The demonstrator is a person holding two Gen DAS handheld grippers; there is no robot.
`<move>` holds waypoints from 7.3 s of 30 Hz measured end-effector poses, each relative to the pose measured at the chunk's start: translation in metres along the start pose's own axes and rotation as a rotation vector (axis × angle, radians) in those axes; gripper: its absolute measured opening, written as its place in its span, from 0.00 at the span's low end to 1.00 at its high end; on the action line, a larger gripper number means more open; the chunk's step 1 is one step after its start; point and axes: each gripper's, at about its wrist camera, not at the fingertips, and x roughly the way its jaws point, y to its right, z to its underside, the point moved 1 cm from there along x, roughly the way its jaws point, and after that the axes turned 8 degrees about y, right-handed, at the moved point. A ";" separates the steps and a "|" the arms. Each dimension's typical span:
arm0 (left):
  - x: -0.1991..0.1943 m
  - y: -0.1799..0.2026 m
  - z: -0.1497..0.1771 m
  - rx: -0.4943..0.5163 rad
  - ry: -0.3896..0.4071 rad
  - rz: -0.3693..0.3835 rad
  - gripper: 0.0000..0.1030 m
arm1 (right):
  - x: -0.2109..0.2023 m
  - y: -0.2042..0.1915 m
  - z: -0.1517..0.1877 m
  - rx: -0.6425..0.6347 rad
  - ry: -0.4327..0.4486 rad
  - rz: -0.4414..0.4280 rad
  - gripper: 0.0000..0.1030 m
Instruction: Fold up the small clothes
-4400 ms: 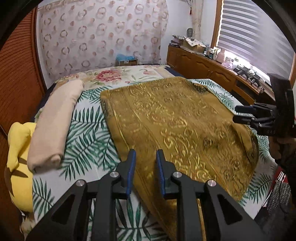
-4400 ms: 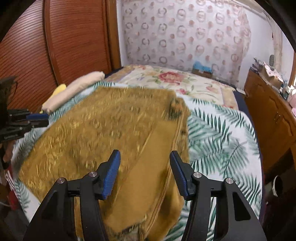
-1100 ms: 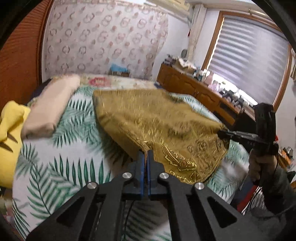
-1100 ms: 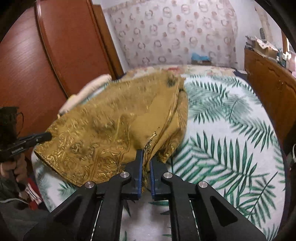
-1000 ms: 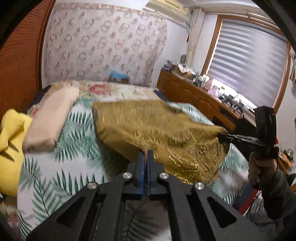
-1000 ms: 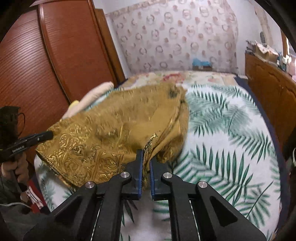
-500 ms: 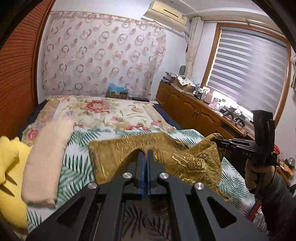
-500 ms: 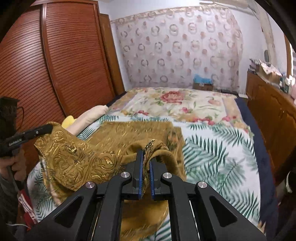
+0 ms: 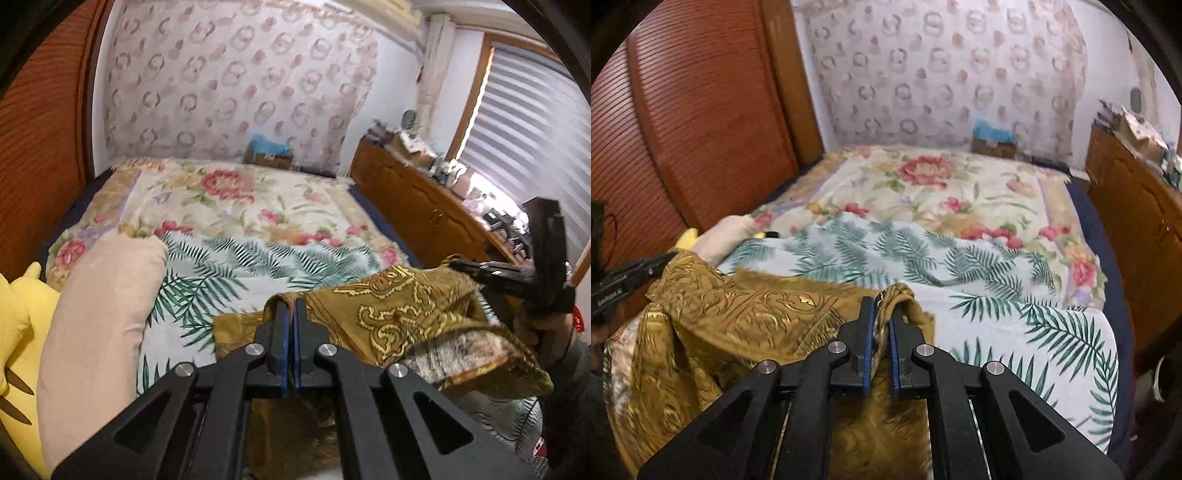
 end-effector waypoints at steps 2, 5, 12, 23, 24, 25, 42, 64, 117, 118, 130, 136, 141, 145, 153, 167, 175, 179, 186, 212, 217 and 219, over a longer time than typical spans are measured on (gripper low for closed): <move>0.013 -0.004 0.002 -0.001 -0.027 -0.014 0.00 | 0.007 0.008 -0.002 0.020 -0.018 0.003 0.10; 0.026 -0.004 0.004 0.013 -0.059 -0.033 0.00 | 0.001 0.011 -0.006 -0.016 0.015 0.060 0.39; 0.022 0.007 0.000 0.059 -0.066 -0.040 0.02 | -0.035 -0.008 -0.008 -0.072 0.068 0.003 0.50; -0.042 0.021 0.002 0.150 -0.013 -0.026 0.21 | -0.053 -0.075 0.044 -0.141 0.021 -0.110 0.50; -0.050 0.022 0.007 0.154 -0.012 -0.023 0.22 | -0.055 -0.081 0.050 -0.145 0.018 -0.118 0.50; -0.054 0.022 0.010 0.153 -0.013 -0.018 0.22 | -0.056 -0.085 0.056 -0.147 0.012 -0.126 0.50; -0.089 0.019 0.083 0.100 -0.077 0.016 0.24 | -0.033 -0.132 0.134 -0.267 -0.142 -0.113 0.53; -0.063 0.028 0.061 0.141 -0.075 -0.011 0.24 | -0.074 -0.087 0.086 -0.256 0.096 -0.014 0.01; 0.065 -0.029 0.029 0.128 -0.228 -0.117 0.38 | 0.049 0.022 0.059 0.007 -0.109 0.017 0.66; 0.065 -0.029 0.029 0.130 -0.231 -0.118 0.39 | 0.049 0.022 0.059 0.005 -0.108 0.013 0.62; 0.057 -0.032 0.034 0.005 -0.263 0.010 0.10 | 0.046 0.009 0.060 -0.013 -0.094 -0.097 0.16; 0.030 -0.015 0.028 0.029 -0.168 0.017 0.04 | 0.030 0.005 0.054 -0.017 -0.022 -0.097 0.11; -0.002 -0.006 0.013 0.031 -0.080 0.022 0.04 | 0.011 -0.002 0.042 -0.024 0.042 -0.095 0.10; -0.032 -0.004 0.003 0.024 0.000 0.017 0.03 | -0.003 -0.010 0.029 -0.033 0.094 -0.102 0.10; -0.093 -0.027 0.002 -0.008 0.128 -0.066 0.03 | -0.017 -0.056 -0.016 -0.165 0.176 -0.148 0.09; -0.153 -0.110 0.045 -0.133 0.211 -0.244 0.03 | 0.045 -0.200 -0.094 -0.458 0.186 -0.281 0.09; -0.163 -0.128 0.082 -0.212 0.183 -0.286 0.03 | 0.102 -0.271 -0.109 -0.560 0.101 -0.353 0.09; -0.158 -0.143 0.098 -0.269 0.144 -0.311 0.03 | 0.134 -0.301 -0.108 -0.601 0.062 -0.369 0.09; -0.145 -0.154 0.112 -0.291 0.090 -0.344 0.04 | 0.204 -0.318 -0.098 -0.525 -0.033 -0.375 0.15; -0.168 -0.122 0.061 -0.135 0.201 -0.382 0.07 | 0.219 -0.301 -0.036 -0.400 -0.008 -0.372 0.55; -0.169 -0.105 0.062 -0.088 0.181 -0.365 0.08 | 0.185 -0.286 -0.041 -0.339 0.010 -0.346 0.55; -0.171 -0.094 0.063 -0.067 0.177 -0.358 0.08 | 0.160 -0.276 -0.039 -0.328 0.042 -0.328 0.55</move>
